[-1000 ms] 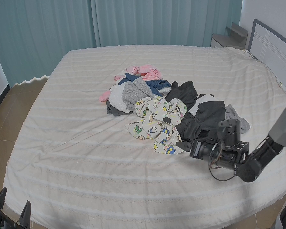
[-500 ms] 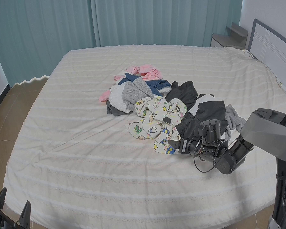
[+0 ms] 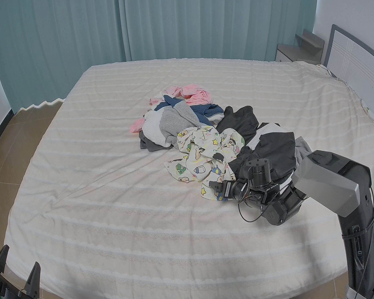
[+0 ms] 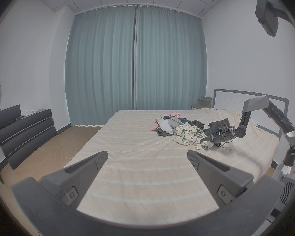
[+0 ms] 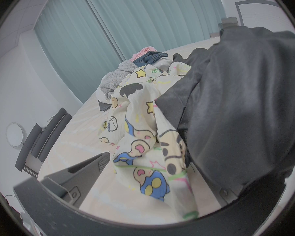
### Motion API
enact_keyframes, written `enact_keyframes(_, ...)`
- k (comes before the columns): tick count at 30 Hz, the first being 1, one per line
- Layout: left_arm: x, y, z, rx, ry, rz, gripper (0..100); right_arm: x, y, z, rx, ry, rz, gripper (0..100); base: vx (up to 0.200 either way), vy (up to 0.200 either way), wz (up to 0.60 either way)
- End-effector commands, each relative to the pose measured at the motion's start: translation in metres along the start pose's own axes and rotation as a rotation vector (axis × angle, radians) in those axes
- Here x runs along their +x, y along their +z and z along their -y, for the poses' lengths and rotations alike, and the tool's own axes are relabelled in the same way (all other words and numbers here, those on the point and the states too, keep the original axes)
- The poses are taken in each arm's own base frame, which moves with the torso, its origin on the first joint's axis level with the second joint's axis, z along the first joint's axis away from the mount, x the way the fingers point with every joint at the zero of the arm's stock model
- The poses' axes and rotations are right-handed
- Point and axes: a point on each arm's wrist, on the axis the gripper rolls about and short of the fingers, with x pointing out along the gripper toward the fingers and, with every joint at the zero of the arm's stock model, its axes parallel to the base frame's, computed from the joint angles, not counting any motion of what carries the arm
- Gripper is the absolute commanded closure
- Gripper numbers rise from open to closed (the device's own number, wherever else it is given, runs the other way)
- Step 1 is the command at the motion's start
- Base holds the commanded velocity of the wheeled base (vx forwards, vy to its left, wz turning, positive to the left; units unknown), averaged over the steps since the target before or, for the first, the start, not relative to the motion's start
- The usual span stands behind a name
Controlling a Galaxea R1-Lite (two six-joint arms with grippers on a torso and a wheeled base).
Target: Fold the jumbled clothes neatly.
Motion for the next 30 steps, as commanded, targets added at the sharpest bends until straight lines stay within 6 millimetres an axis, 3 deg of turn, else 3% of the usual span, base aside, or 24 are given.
enact_keyframes(1,0.000,-0.005,0.000,-0.001,0.000,0.000,0,0.017,-0.011,0.005,-0.009,-0.014,-0.007,0,0.000,0.000,0.00)
enact_keyframes(2,0.000,-0.005,0.000,-0.001,0.000,0.000,0,0.017,-0.010,0.006,-0.009,-0.018,-0.005,100,0.000,0.000,0.00)
enact_keyframes(12,0.000,-0.005,0.000,-0.001,0.000,0.000,0,0.001,-0.002,0.012,0.005,-0.063,0.005,100,0.000,0.000,0.00)
enact_keyframes(16,0.000,-0.005,0.000,-0.001,0.000,0.000,0,-0.016,0.013,0.012,0.062,-0.059,0.030,100,0.000,0.000,0.00)
enact_keyframes(21,0.000,-0.005,0.000,-0.001,0.000,0.000,0,-0.060,0.030,-0.004,0.130,-0.005,0.027,100,0.000,0.000,0.00)
enact_keyframes(24,0.000,-0.005,0.000,0.001,0.000,0.000,0,-0.099,0.037,-0.016,0.152,0.061,0.029,100,0.000,0.000,0.00)
enact_keyframes(30,0.000,-0.005,0.000,-0.001,-0.002,0.003,0,-0.163,0.046,-0.021,0.150,0.120,0.087,100,0.000,0.000,0.00)
